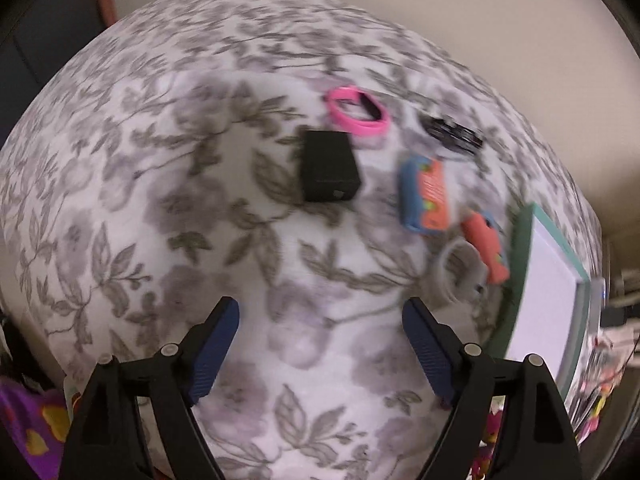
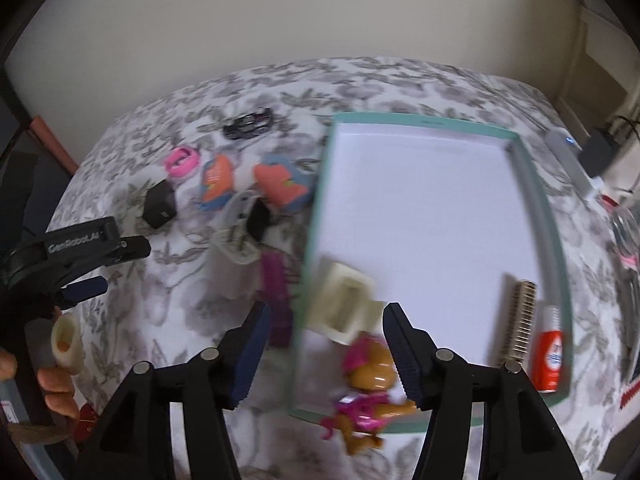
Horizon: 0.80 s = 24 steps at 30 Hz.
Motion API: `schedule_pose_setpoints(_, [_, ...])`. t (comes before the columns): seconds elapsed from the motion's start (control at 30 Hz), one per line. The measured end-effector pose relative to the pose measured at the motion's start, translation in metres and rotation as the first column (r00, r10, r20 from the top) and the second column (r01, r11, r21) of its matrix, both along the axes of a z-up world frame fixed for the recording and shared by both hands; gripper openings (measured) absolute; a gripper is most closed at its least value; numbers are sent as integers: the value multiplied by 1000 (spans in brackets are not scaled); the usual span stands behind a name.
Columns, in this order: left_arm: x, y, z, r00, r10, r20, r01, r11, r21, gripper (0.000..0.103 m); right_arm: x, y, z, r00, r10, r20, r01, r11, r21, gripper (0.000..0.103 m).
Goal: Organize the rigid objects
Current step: 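Withdraw both tools toward the white charger plug and purple stick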
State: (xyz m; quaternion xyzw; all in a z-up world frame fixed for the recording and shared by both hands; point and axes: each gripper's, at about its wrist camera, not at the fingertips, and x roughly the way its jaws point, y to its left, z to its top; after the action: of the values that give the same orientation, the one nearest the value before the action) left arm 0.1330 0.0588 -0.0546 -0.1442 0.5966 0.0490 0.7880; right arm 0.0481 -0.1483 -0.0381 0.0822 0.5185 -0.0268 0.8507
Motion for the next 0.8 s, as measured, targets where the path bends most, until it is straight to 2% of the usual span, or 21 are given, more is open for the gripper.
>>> schedule_pose_setpoints(0.17, [1,30,-5,995,95,-4,-95,994,-46,96,10,19,-6,999,36,4,-36,999,2,70])
schedule_pose_setpoints(0.3, [1,38,-5,992,124,4,-124,992,-37,96,17,24,-11,999,34,1,-34,999,16,80])
schedule_pose_setpoints(0.37, [2,37,-5,993,119,12,-118,993,-17,96,20,24,-13,999,32,2,-32,999,26,83])
schedule_pose_setpoints(0.5, [5,32,-3,994,100,37,-100,995,-8,96,28,20,-15,1000,15,14,-16,999,40,98])
schedule_pose_setpoints(0.7, [11,21,1,993,74,90,-75,997,8,96,42,9,-13,999,-16,38,15,999,46,100])
schedule_pose_setpoints(0.8, [14,12,-1,996,40,84,-39,999,-10,96,49,2,-11,998,-47,47,44,998,51,100])
